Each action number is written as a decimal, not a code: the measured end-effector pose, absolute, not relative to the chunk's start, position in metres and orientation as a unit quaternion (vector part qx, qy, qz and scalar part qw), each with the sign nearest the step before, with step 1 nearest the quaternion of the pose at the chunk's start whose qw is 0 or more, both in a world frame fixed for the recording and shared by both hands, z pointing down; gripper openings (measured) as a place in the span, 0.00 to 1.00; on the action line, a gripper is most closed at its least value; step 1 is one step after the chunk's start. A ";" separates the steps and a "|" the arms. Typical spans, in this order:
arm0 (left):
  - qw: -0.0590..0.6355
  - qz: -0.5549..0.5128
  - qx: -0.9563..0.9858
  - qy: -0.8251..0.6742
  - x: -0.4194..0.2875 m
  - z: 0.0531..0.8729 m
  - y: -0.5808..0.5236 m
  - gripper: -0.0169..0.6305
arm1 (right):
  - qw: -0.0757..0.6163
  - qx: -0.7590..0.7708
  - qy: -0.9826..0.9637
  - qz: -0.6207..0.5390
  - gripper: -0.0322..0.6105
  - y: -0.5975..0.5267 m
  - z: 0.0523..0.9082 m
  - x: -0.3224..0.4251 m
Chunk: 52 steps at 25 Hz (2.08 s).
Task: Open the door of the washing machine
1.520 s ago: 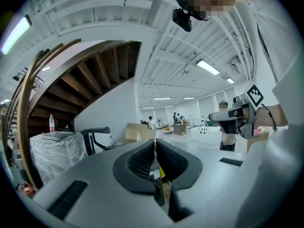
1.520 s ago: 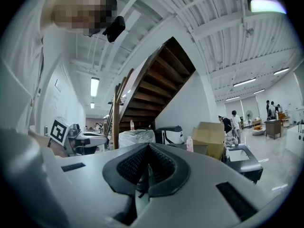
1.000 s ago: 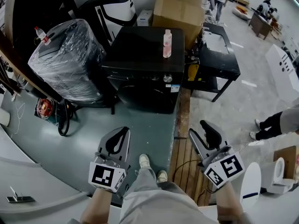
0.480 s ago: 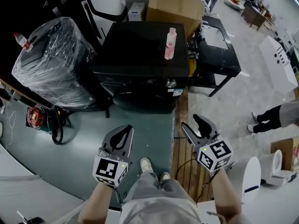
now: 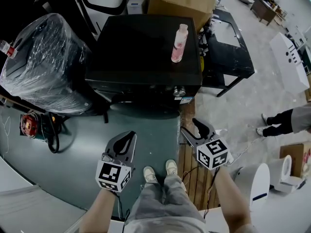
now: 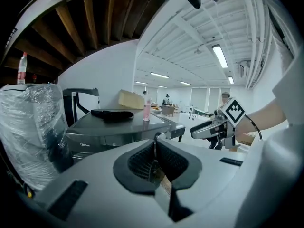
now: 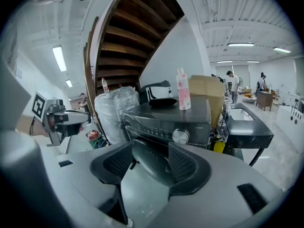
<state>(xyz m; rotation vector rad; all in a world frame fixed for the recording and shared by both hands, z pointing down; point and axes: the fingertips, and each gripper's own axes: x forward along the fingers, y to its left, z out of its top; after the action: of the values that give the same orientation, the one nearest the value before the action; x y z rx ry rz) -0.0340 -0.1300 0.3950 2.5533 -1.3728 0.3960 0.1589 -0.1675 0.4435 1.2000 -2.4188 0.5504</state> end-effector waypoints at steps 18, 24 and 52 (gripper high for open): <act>0.205 0.192 0.827 -0.487 -0.007 0.580 -0.208 0.07 | 0.283 0.347 -0.858 0.253 0.44 -0.277 0.659 0.166; 0.225 0.204 0.816 -0.492 -0.008 0.627 -0.220 0.07 | 0.307 0.318 -0.861 0.253 0.44 -0.296 0.710 0.160; 0.268 0.211 0.778 -0.527 -0.059 0.669 -0.154 0.07 | 0.362 0.279 -0.844 0.281 0.31 -0.203 0.763 0.127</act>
<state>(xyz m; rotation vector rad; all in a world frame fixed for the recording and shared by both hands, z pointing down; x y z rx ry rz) -0.0589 -0.1539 0.6687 2.0998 -1.4225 0.5690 0.1270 -0.2035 0.7633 0.7190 -2.1725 0.7243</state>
